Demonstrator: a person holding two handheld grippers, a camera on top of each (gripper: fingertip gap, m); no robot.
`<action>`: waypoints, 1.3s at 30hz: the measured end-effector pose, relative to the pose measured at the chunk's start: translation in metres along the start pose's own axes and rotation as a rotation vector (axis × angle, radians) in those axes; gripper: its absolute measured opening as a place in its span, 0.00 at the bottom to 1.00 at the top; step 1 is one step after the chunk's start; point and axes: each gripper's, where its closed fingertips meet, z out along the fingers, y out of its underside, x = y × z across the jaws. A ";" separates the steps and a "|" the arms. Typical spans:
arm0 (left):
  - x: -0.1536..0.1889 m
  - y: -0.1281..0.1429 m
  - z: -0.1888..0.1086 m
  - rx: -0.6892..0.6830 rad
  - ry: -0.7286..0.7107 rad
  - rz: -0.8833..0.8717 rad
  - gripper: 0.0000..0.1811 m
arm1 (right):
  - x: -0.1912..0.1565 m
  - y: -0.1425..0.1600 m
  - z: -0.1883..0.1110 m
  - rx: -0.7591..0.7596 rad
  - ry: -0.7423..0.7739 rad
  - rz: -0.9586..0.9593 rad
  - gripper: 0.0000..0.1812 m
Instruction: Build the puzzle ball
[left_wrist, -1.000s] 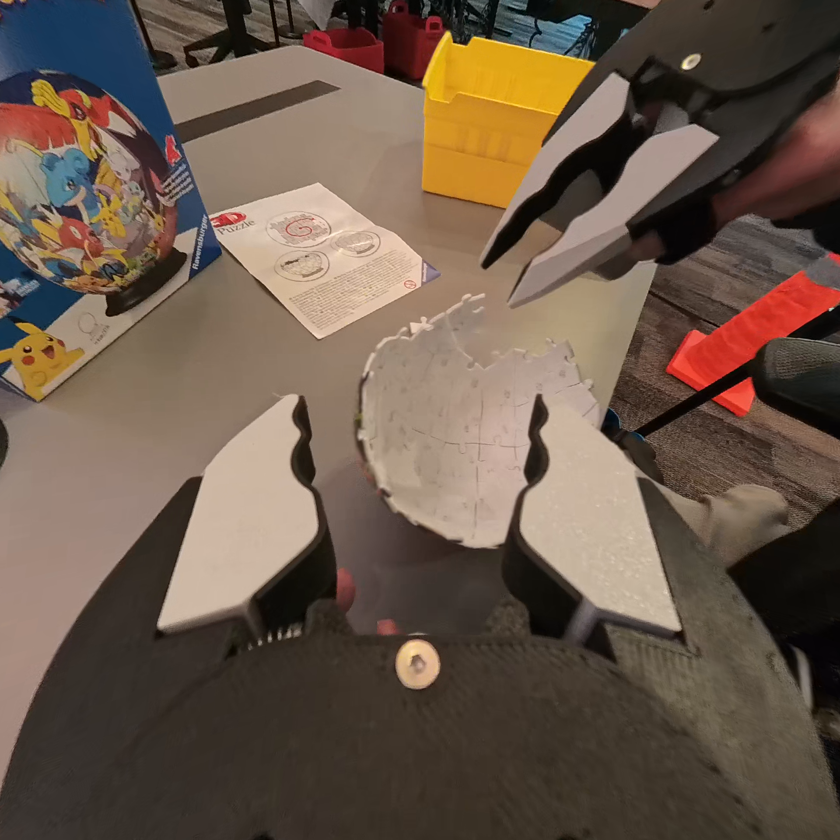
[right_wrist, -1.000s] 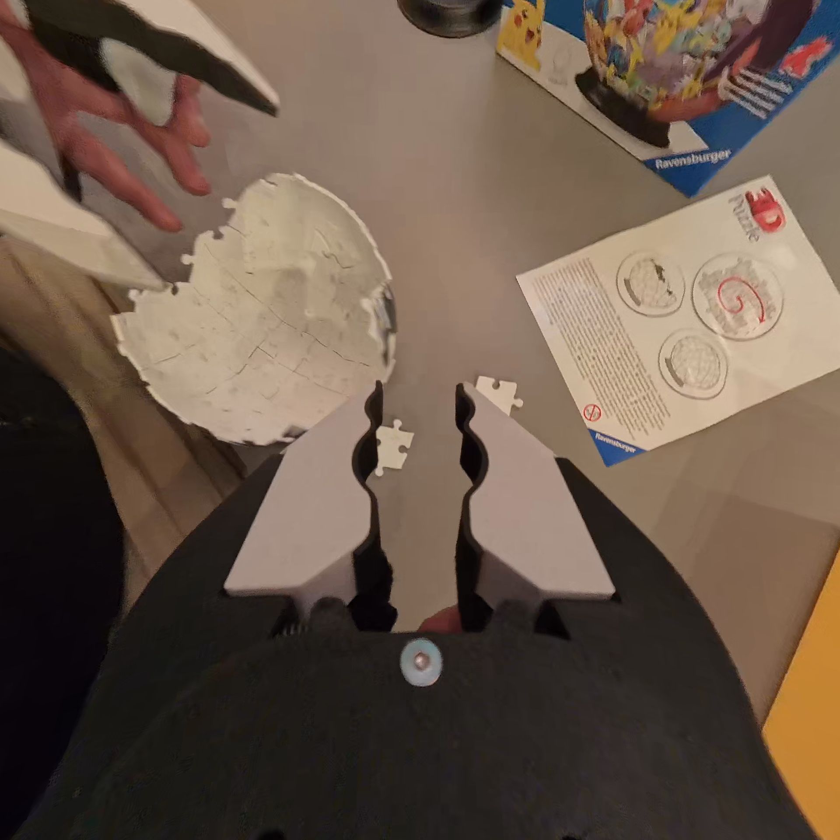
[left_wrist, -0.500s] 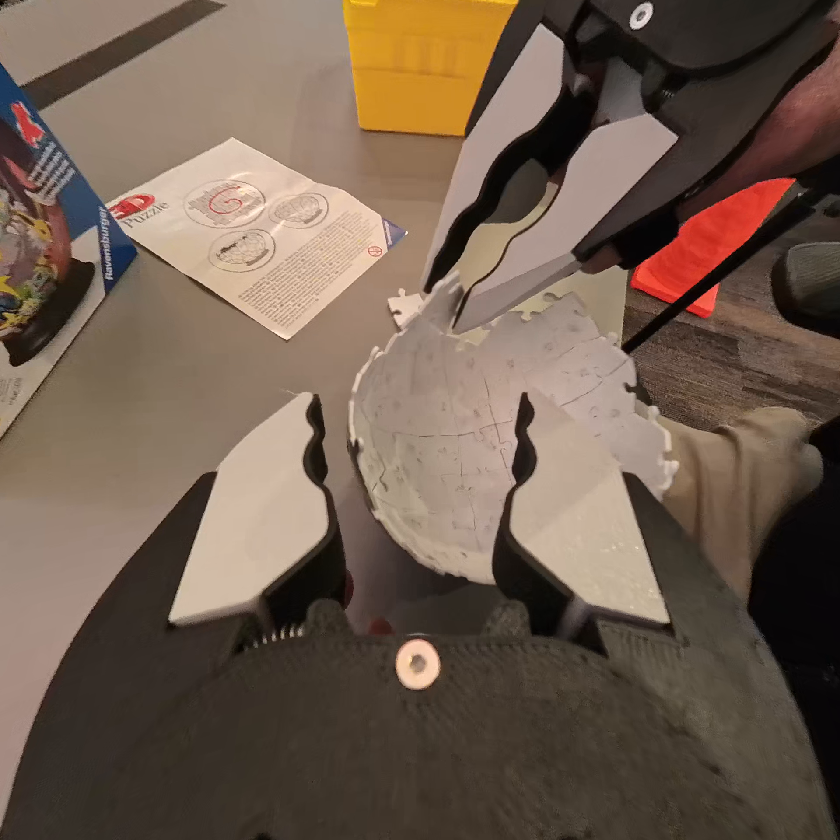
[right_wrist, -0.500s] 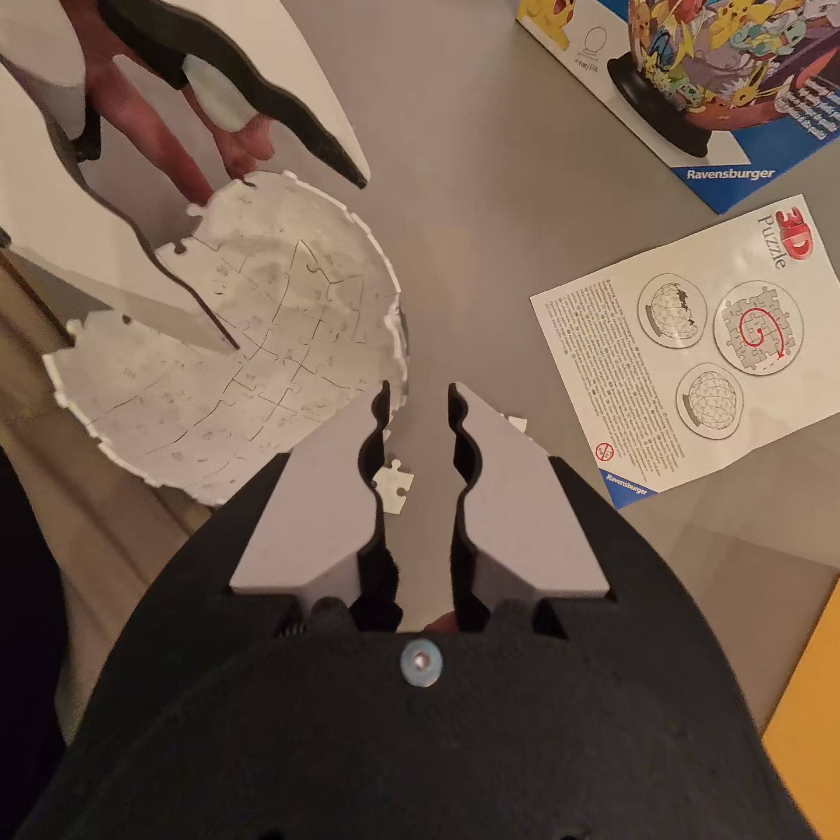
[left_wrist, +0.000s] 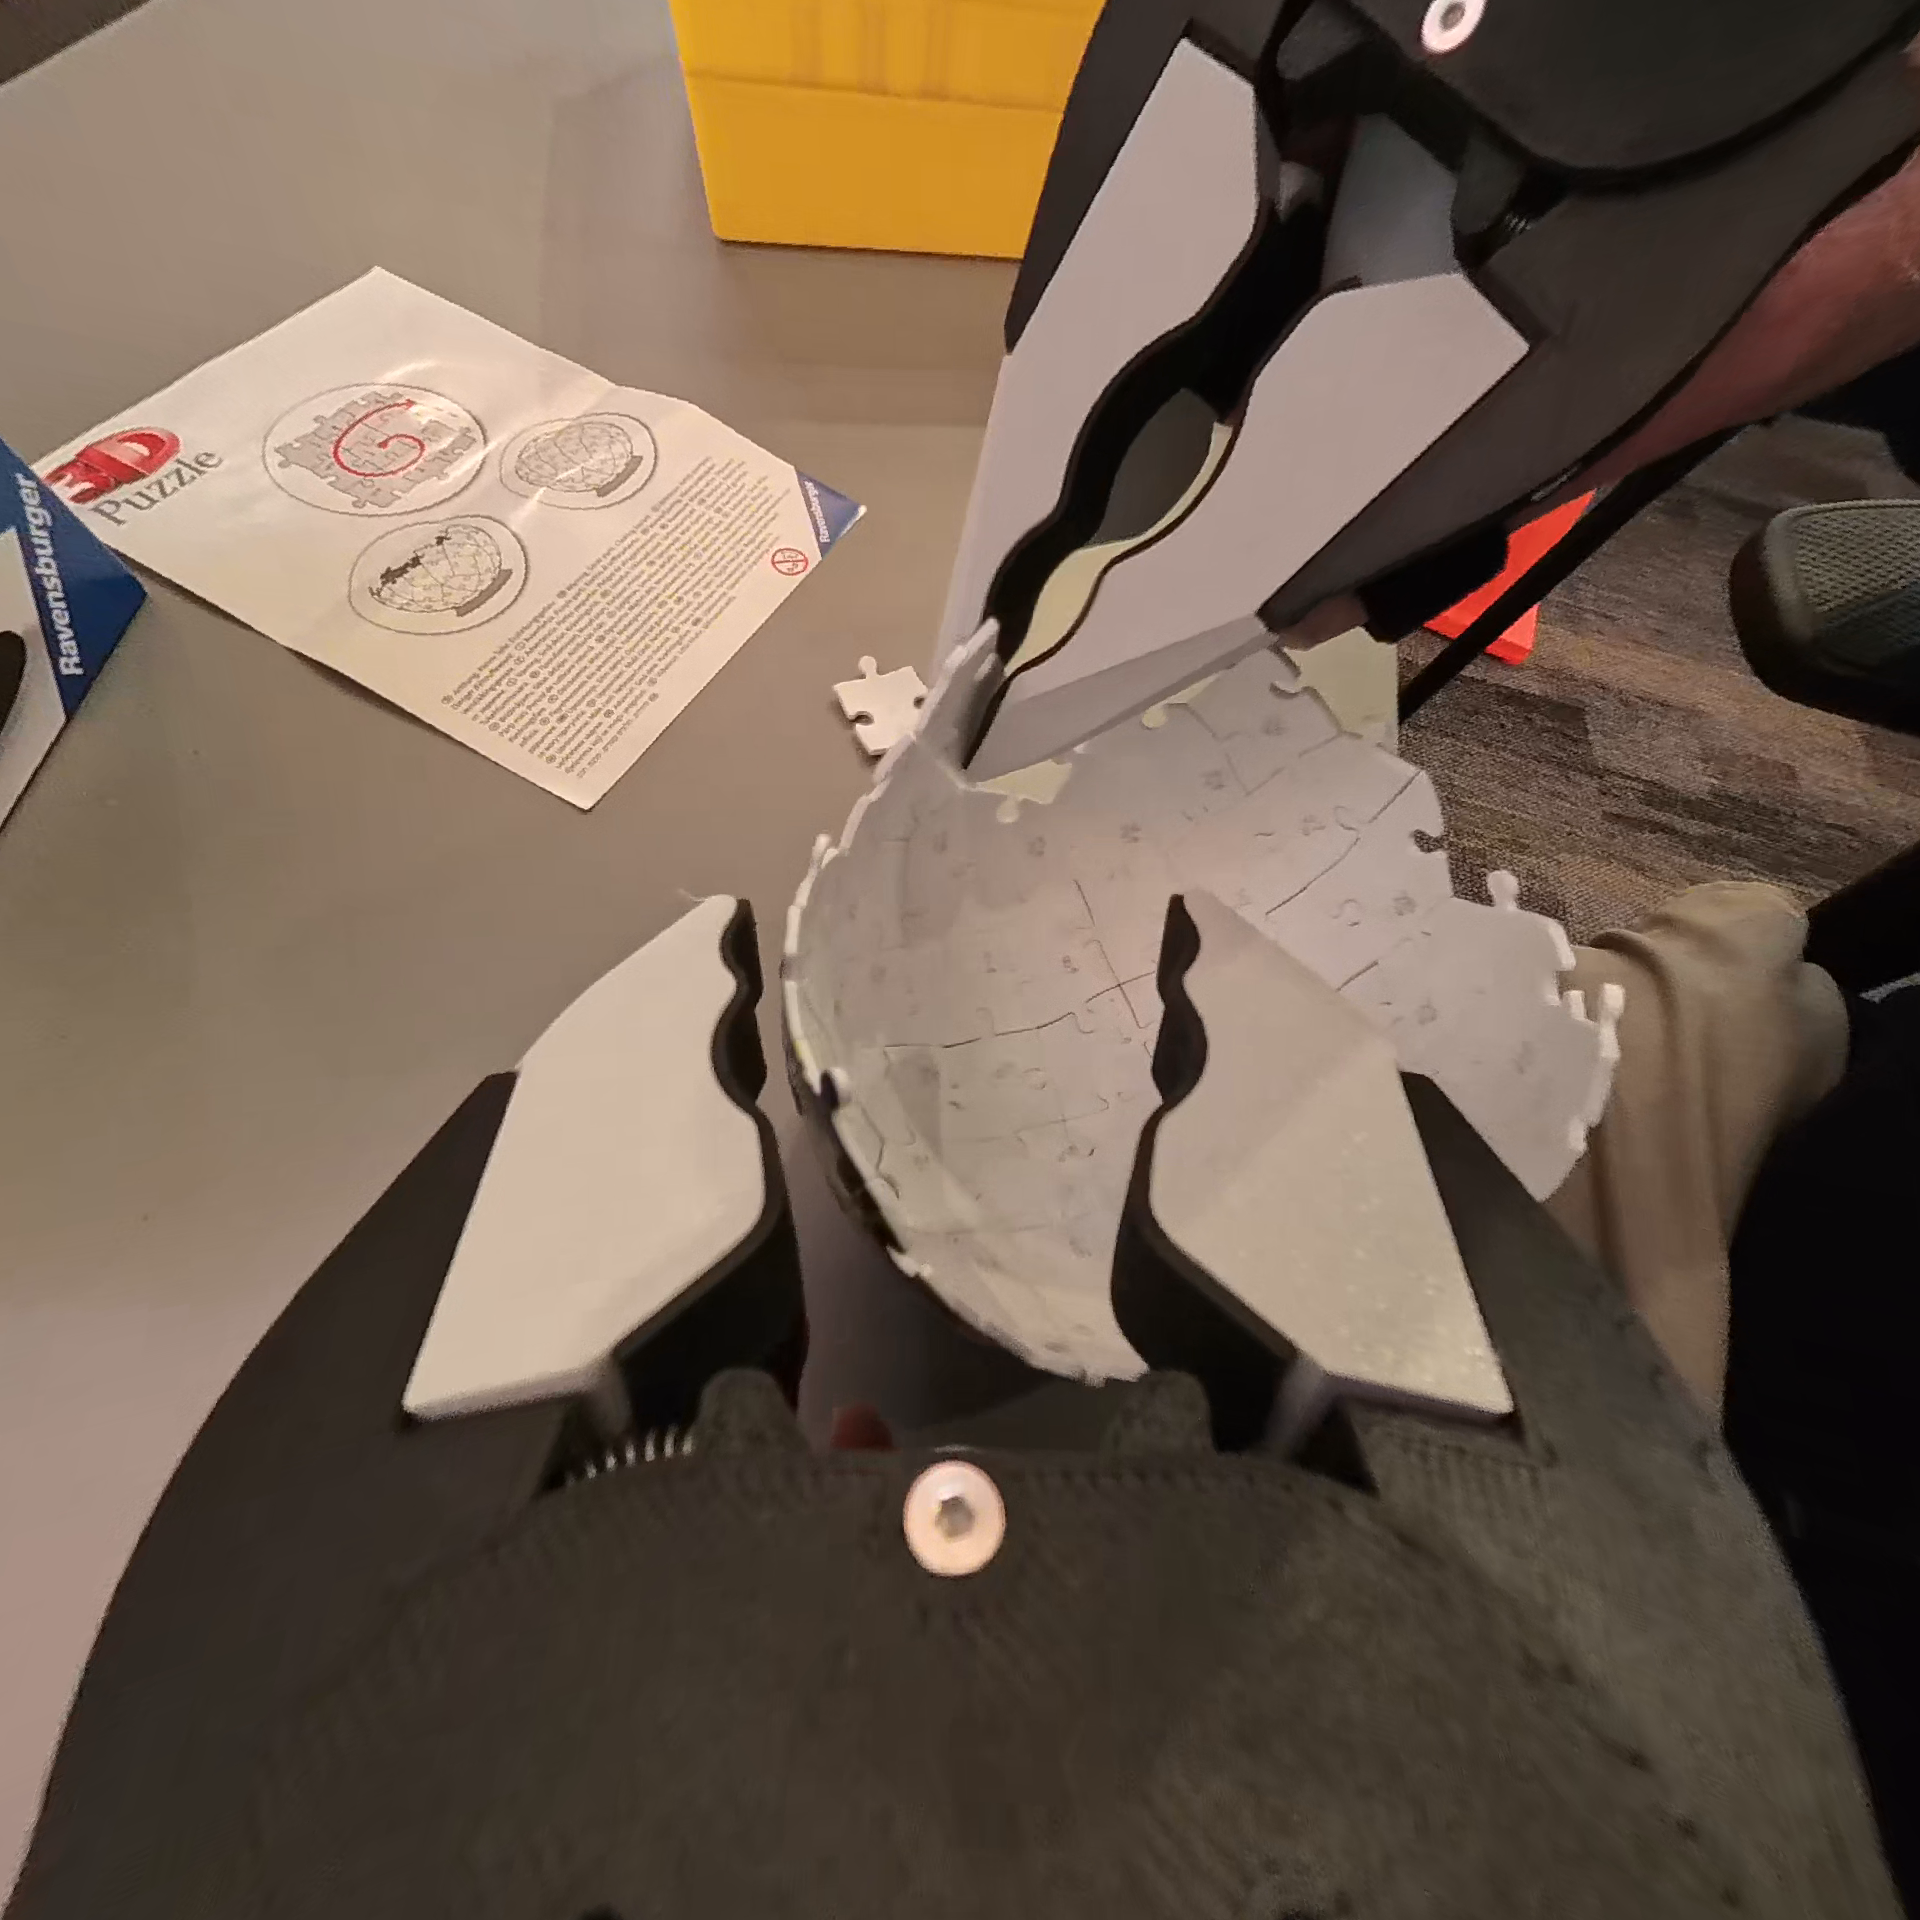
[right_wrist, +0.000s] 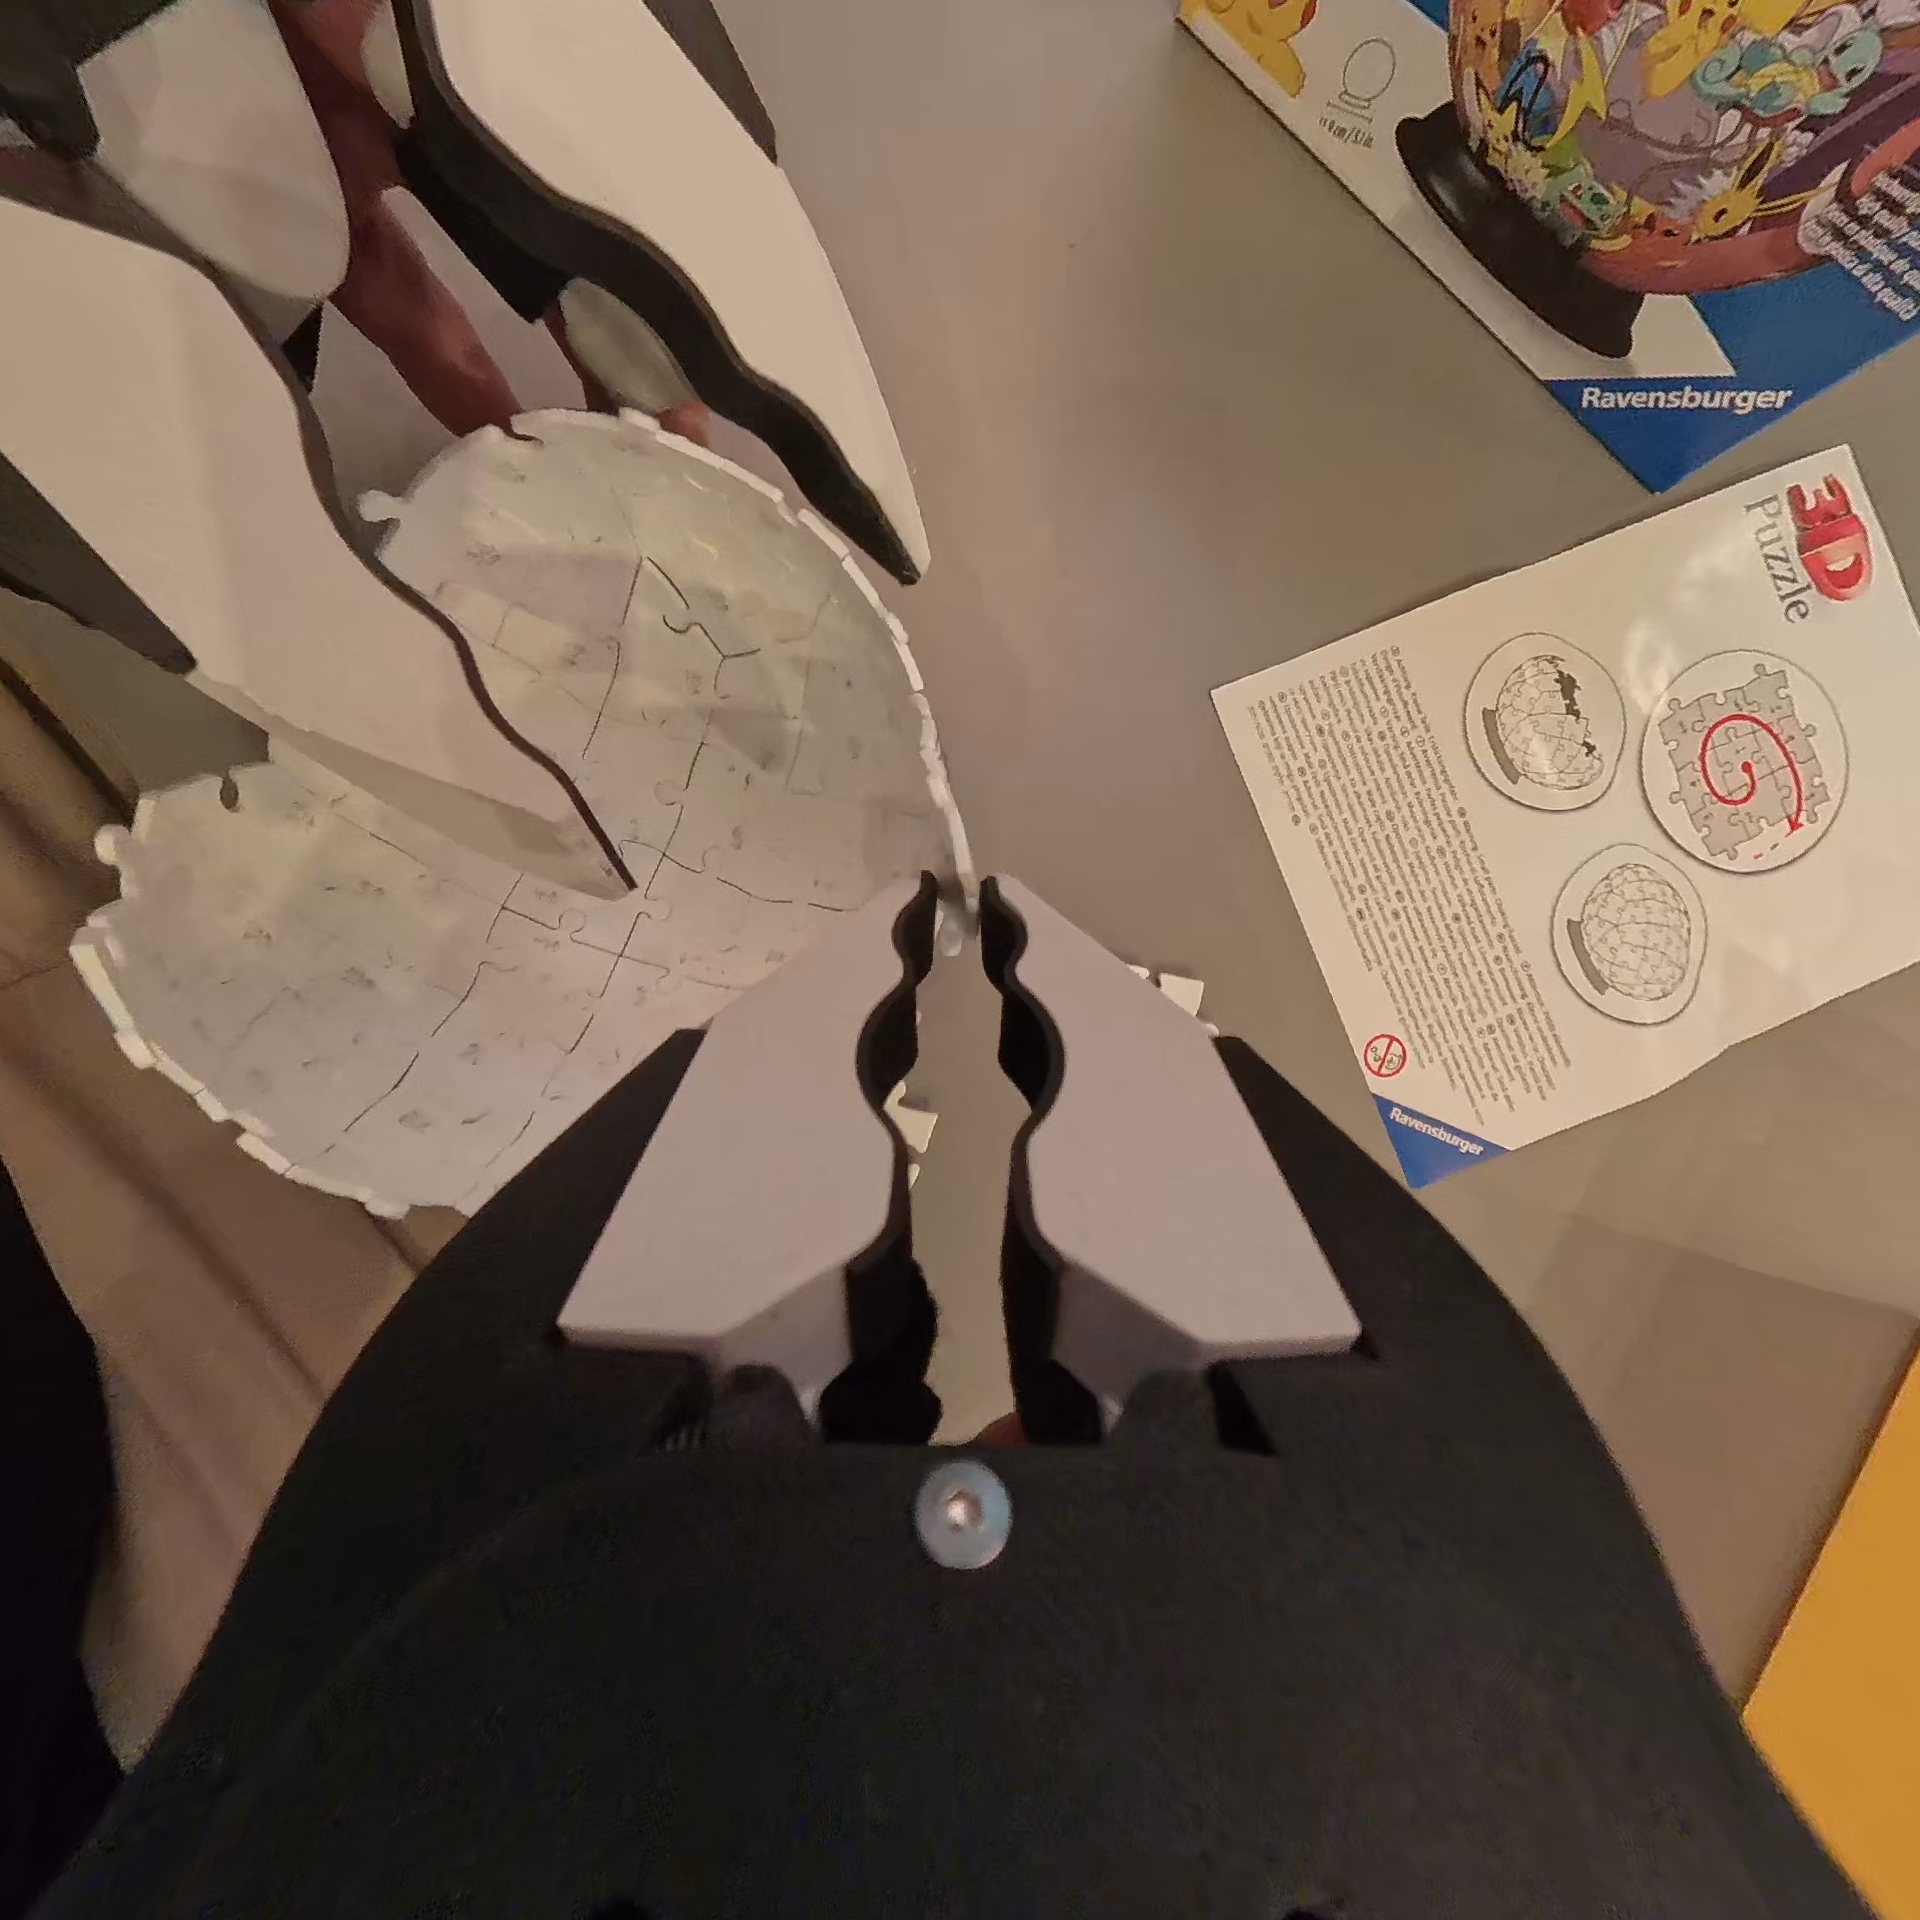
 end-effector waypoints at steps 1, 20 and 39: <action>0.000 0.000 0.000 -0.002 0.004 0.003 0.40 | 0.000 0.000 0.001 -0.006 0.001 0.001 0.03; 0.003 -0.005 0.004 -0.017 0.077 0.015 0.40 | 0.004 0.004 0.005 -0.058 0.003 0.121 0.01; 0.010 -0.002 0.008 -0.035 0.095 0.024 0.40 | -0.002 -0.005 0.002 -0.036 -0.031 0.154 0.01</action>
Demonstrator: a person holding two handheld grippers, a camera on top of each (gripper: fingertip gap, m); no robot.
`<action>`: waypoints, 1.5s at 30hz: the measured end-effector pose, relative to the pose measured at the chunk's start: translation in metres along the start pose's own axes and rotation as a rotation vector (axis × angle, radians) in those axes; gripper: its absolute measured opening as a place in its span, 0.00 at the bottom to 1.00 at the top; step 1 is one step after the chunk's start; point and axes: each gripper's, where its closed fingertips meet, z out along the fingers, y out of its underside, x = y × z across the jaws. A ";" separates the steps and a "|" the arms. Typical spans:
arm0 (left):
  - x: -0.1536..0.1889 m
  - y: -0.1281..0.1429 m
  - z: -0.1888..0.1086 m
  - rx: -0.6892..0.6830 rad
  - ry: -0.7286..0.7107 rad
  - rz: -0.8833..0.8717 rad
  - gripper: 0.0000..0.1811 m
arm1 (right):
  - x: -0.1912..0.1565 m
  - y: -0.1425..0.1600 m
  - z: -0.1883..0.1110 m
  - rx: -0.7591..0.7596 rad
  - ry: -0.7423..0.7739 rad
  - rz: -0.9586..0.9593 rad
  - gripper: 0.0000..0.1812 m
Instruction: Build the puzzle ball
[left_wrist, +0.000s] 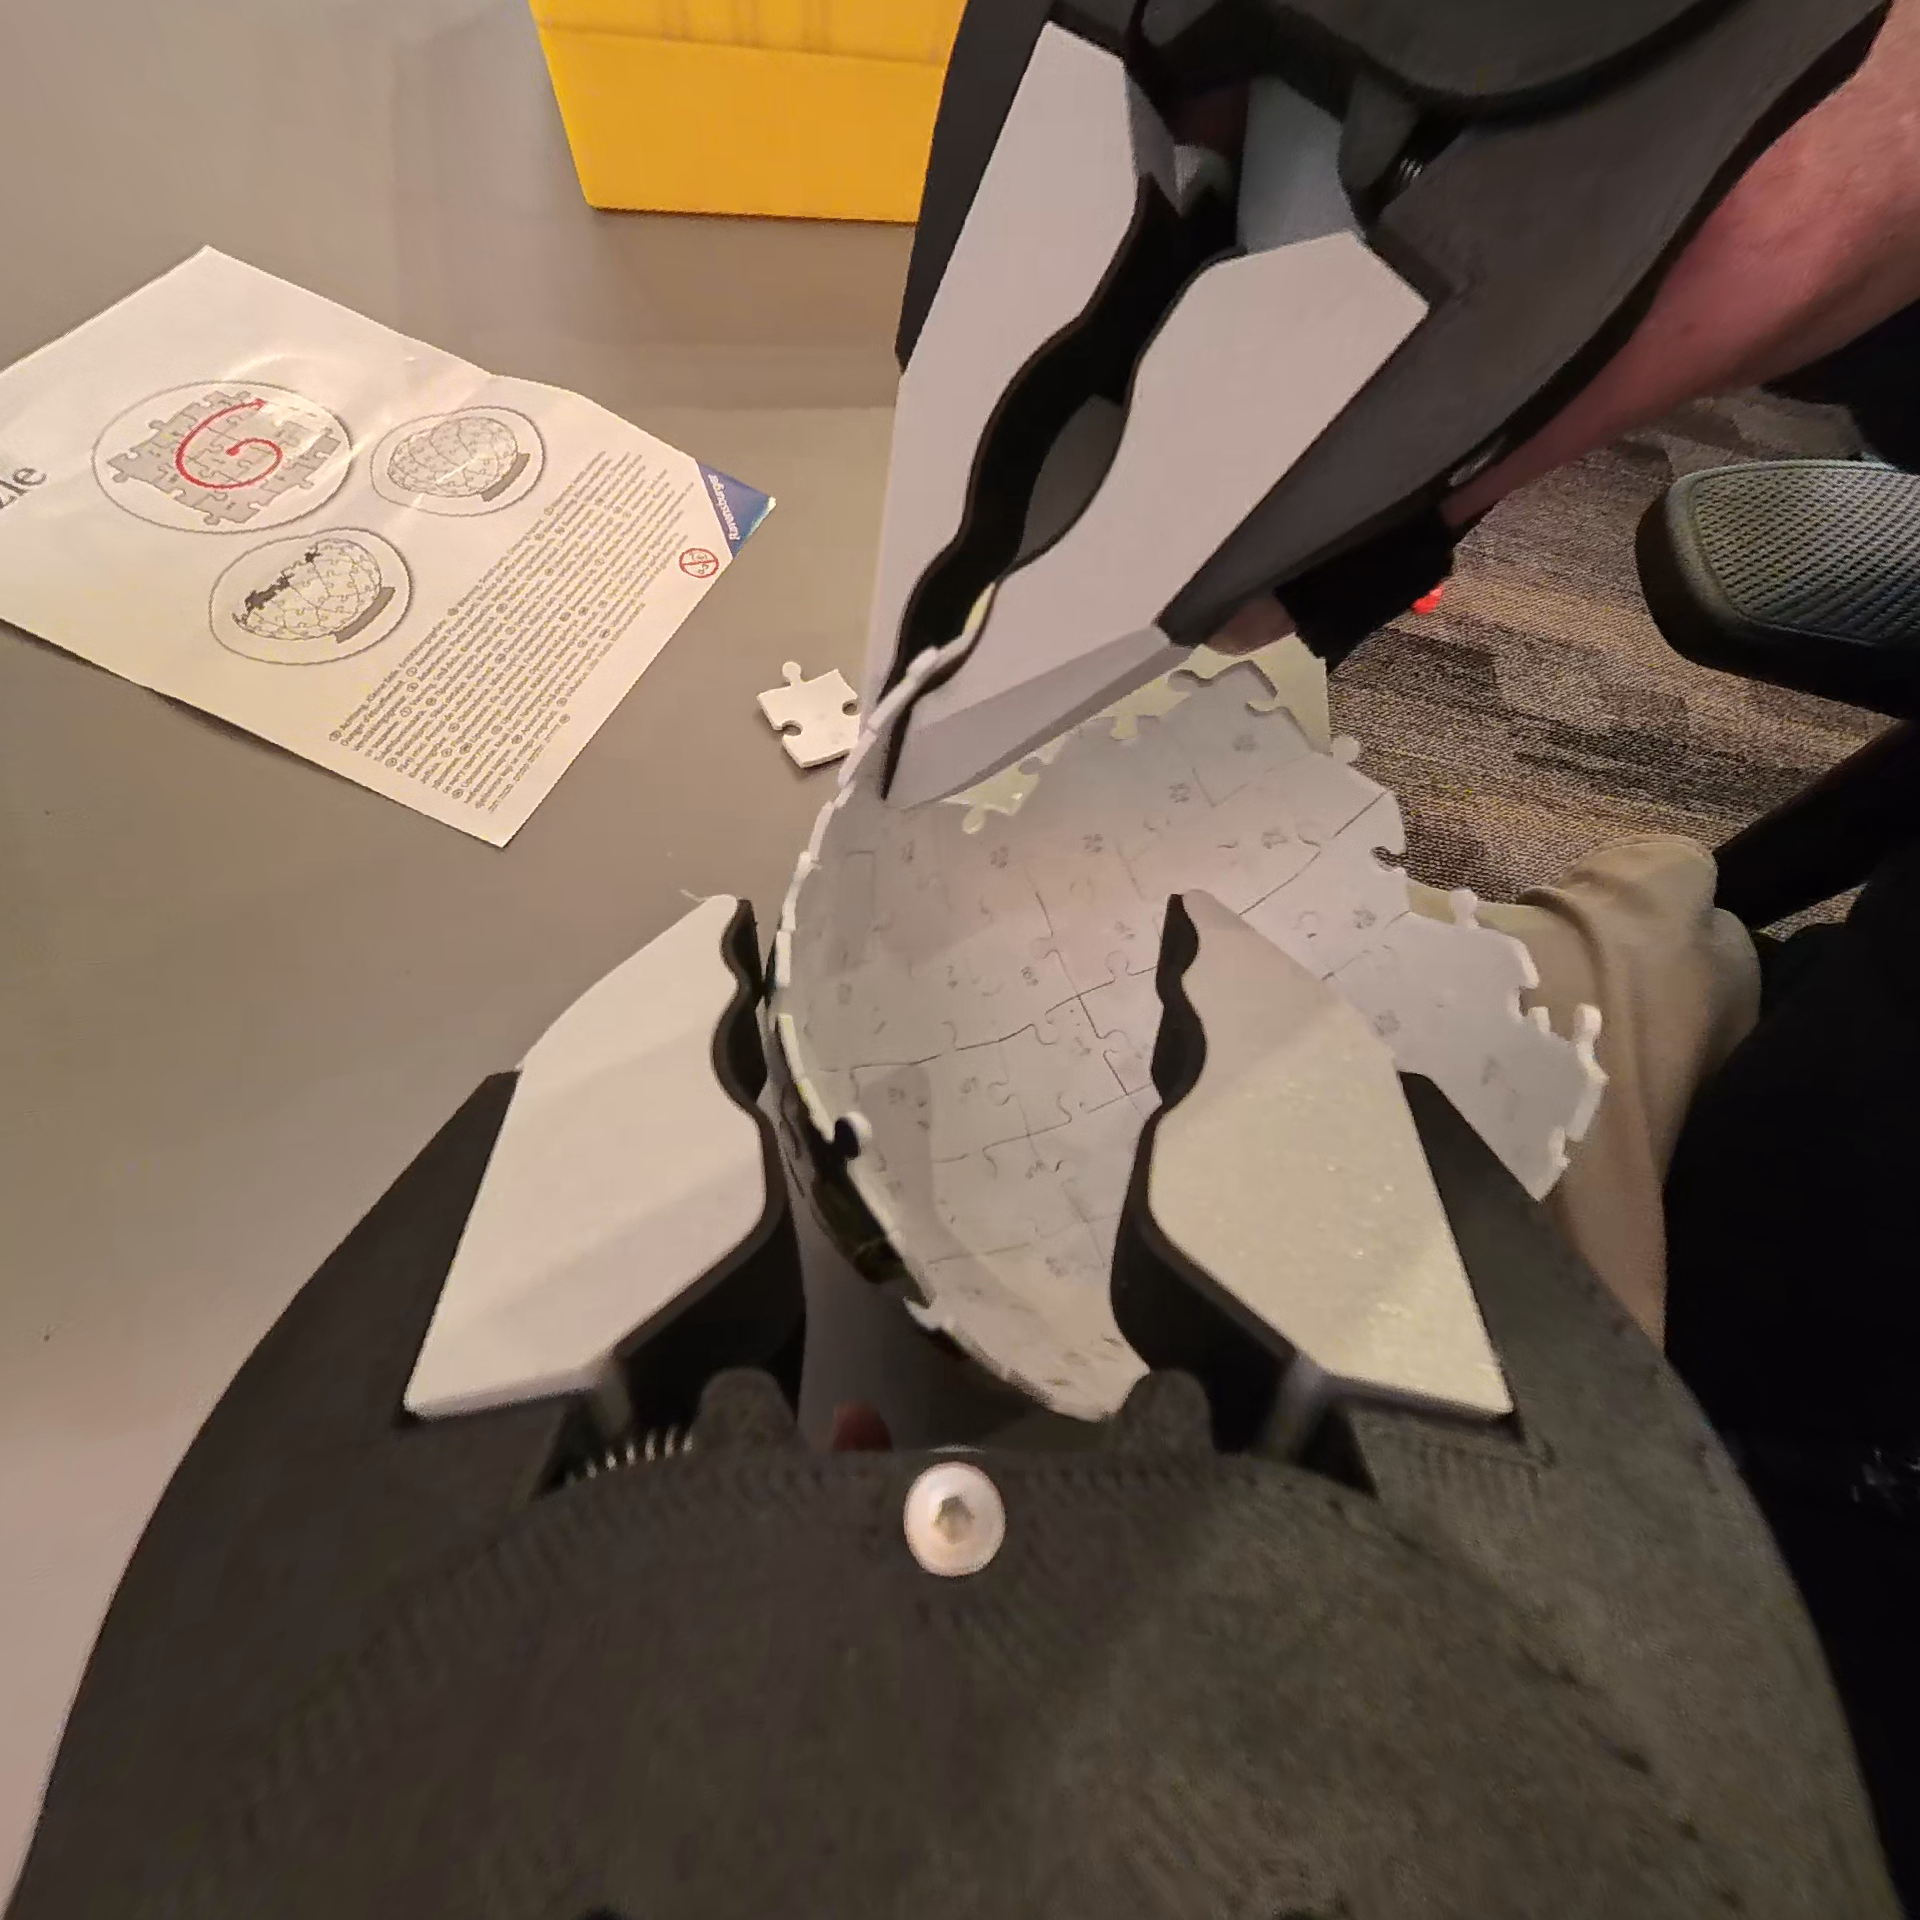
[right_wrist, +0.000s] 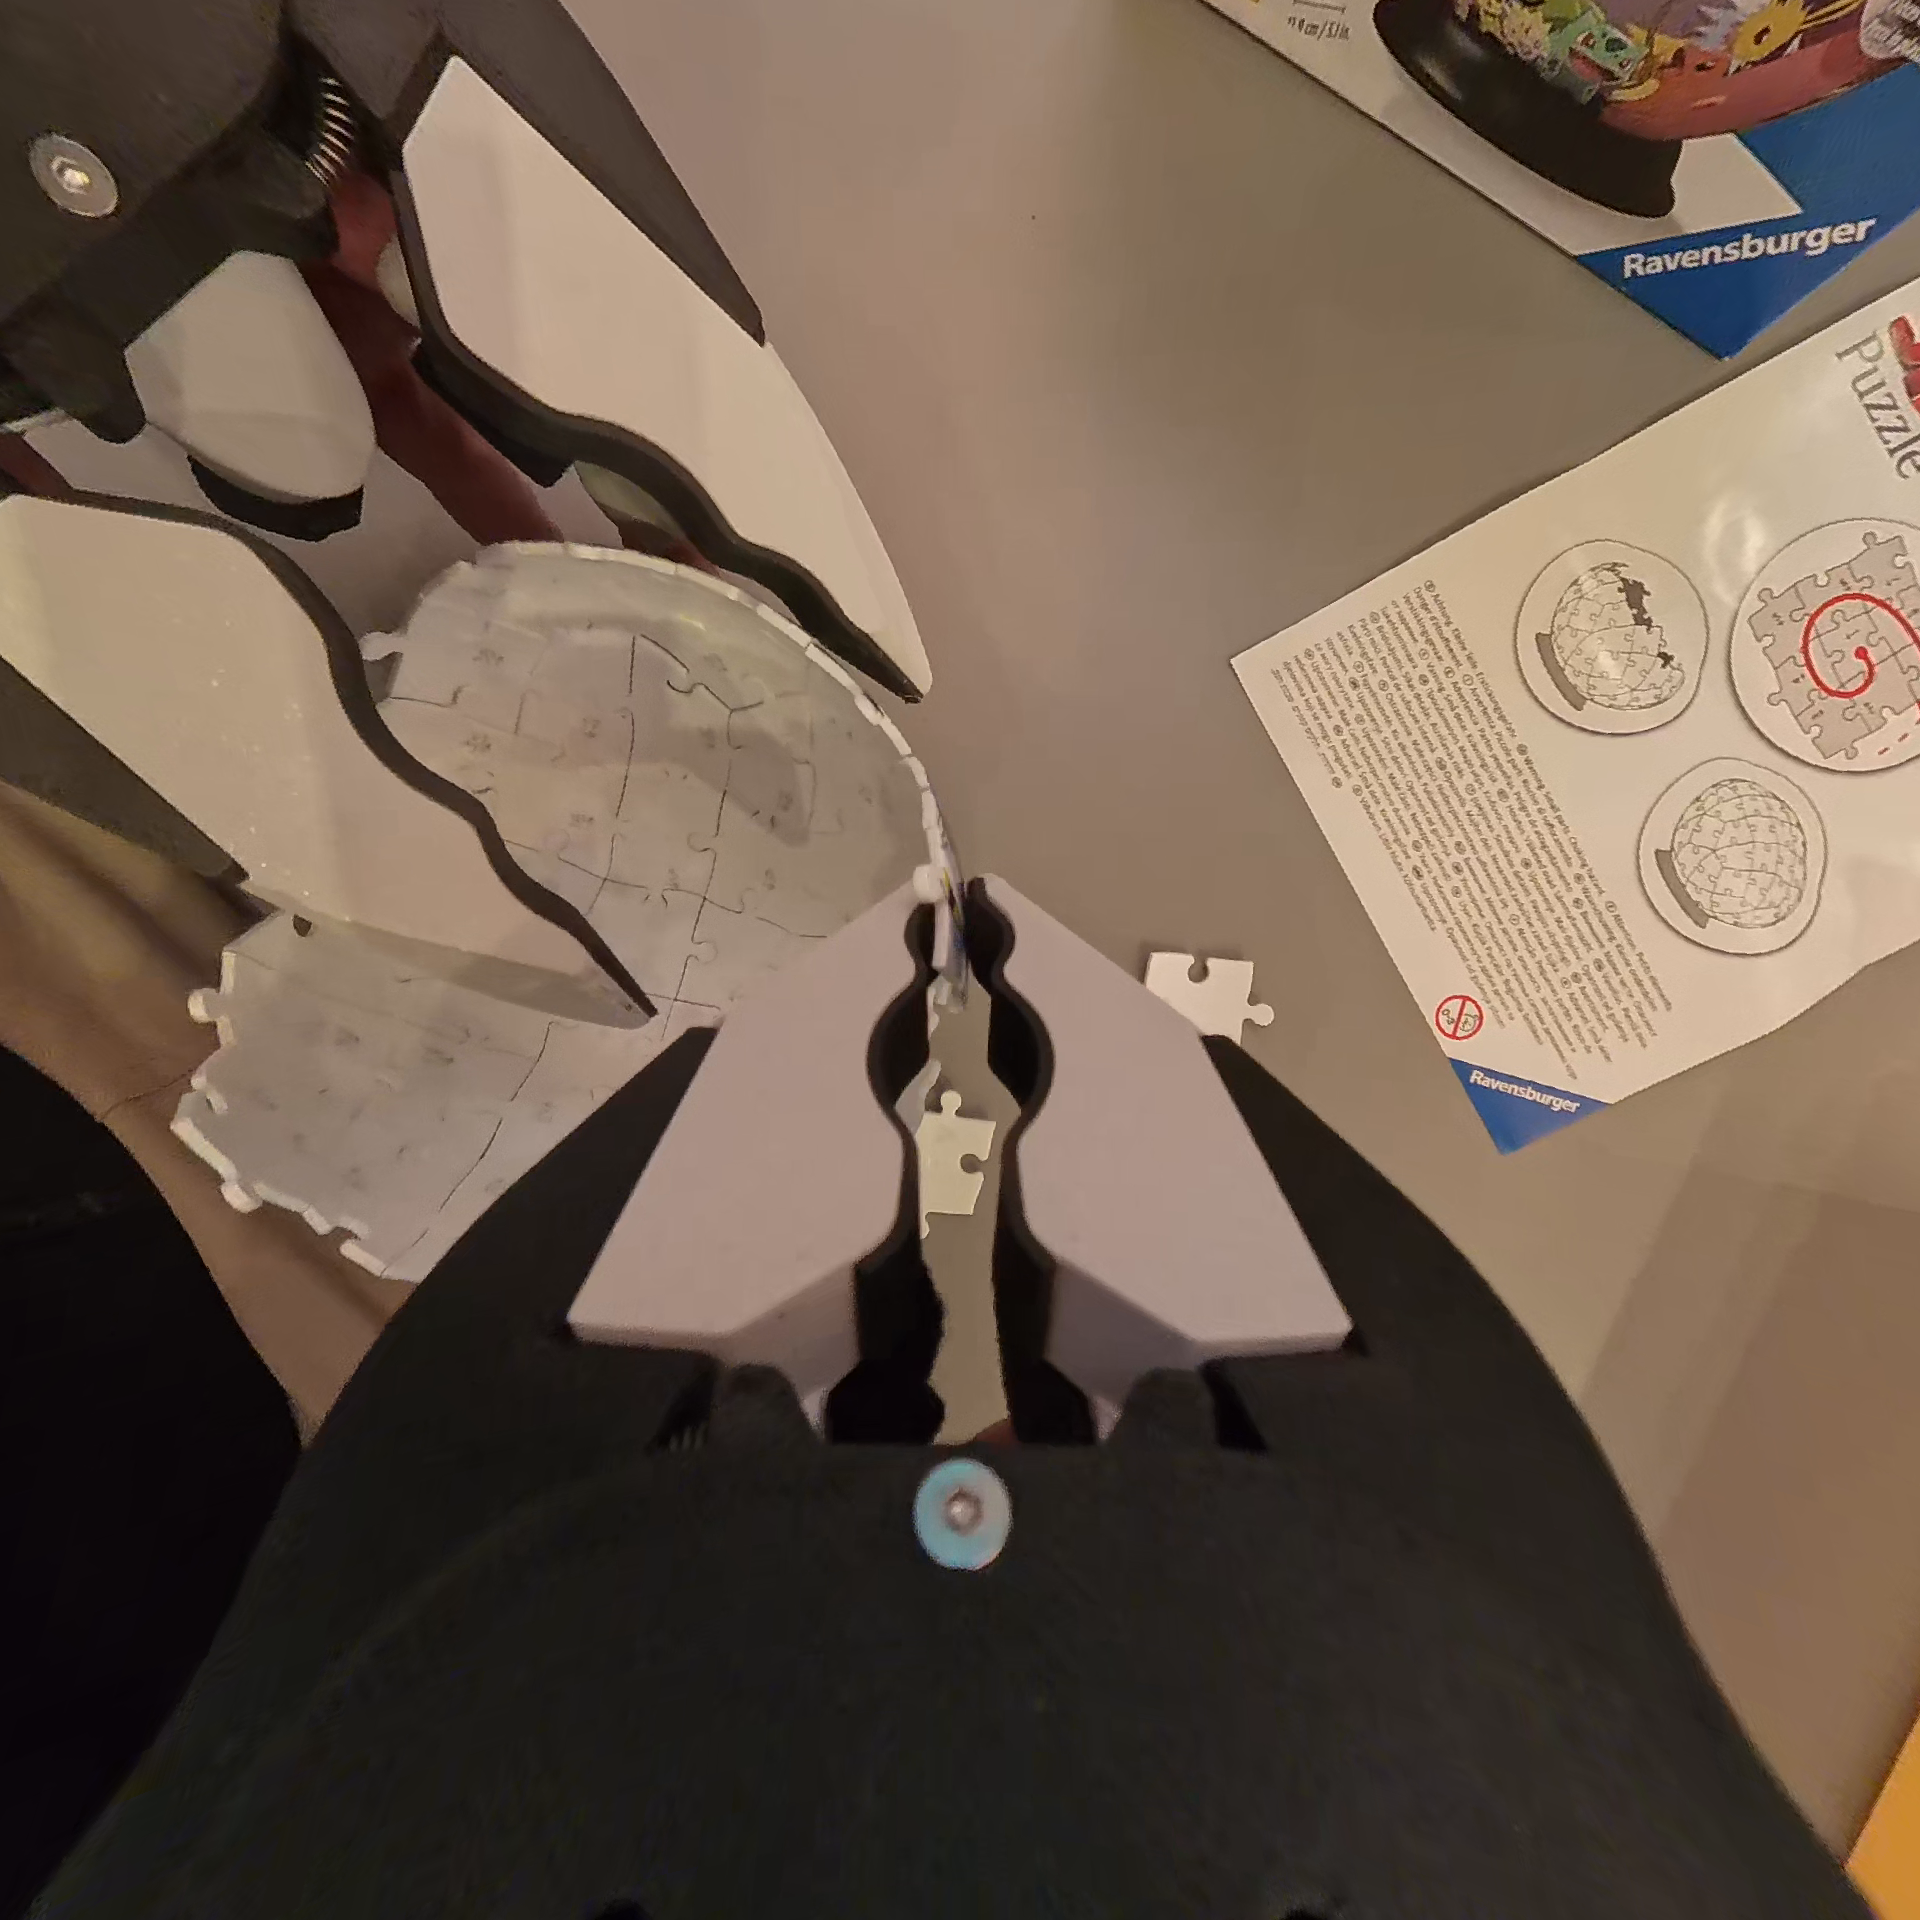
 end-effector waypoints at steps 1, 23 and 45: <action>0.000 0.000 0.000 0.000 0.000 0.001 0.40 | -0.001 0.000 0.000 0.001 -0.003 0.001 0.01; -0.002 0.002 -0.003 -0.040 -0.024 0.023 0.41 | -0.009 -0.007 -0.002 0.031 -0.045 0.002 0.11; -0.011 -0.002 -0.014 -0.016 -0.084 -0.007 0.40 | -0.010 0.001 -0.023 0.073 -0.043 0.024 0.21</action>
